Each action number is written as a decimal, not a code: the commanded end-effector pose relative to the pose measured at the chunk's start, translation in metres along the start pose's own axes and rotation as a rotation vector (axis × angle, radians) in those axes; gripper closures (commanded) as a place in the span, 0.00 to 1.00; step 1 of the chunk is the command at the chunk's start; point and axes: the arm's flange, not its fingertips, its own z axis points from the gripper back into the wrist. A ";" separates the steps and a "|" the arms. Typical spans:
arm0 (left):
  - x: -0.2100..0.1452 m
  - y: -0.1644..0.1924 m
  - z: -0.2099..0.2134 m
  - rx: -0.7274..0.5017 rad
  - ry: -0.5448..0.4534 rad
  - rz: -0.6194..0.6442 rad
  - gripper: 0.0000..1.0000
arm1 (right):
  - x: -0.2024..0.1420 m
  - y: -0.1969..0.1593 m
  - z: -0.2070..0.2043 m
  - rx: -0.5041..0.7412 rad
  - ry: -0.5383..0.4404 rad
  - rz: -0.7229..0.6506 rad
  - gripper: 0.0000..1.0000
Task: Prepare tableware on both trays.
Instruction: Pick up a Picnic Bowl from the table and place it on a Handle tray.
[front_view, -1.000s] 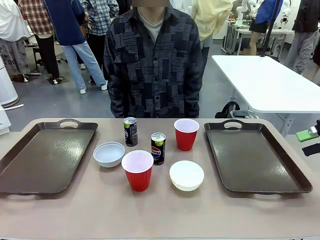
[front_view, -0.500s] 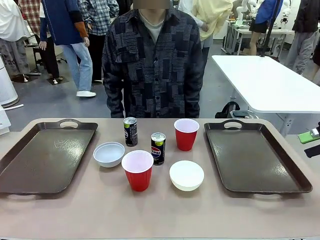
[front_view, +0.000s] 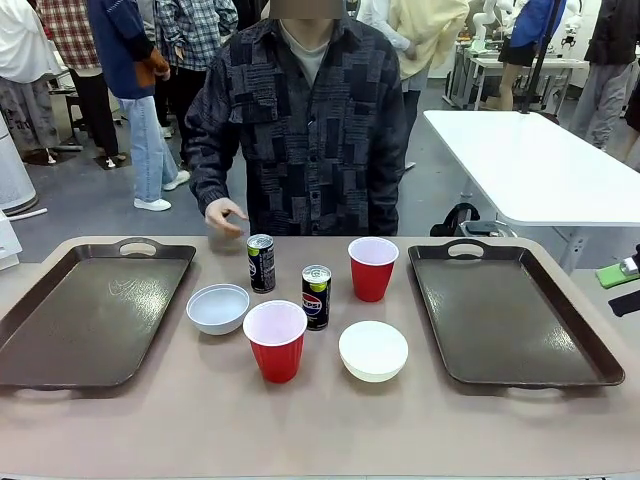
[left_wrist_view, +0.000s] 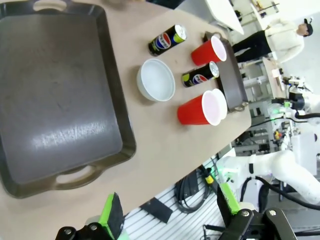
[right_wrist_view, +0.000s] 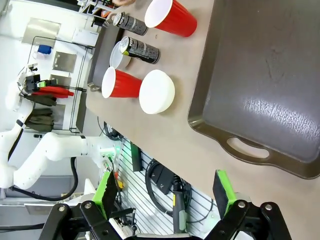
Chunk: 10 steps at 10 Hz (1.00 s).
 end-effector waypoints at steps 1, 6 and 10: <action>0.001 -0.001 0.001 -0.018 -0.006 0.014 0.00 | 0.004 0.003 -0.001 0.026 -0.014 -0.020 0.00; 0.001 -0.001 0.001 -0.018 -0.006 0.014 0.00 | 0.004 0.003 -0.001 0.026 -0.014 -0.020 0.00; 0.001 -0.001 0.001 -0.018 -0.006 0.014 0.00 | 0.001 0.001 -0.001 0.006 -0.005 -0.003 0.00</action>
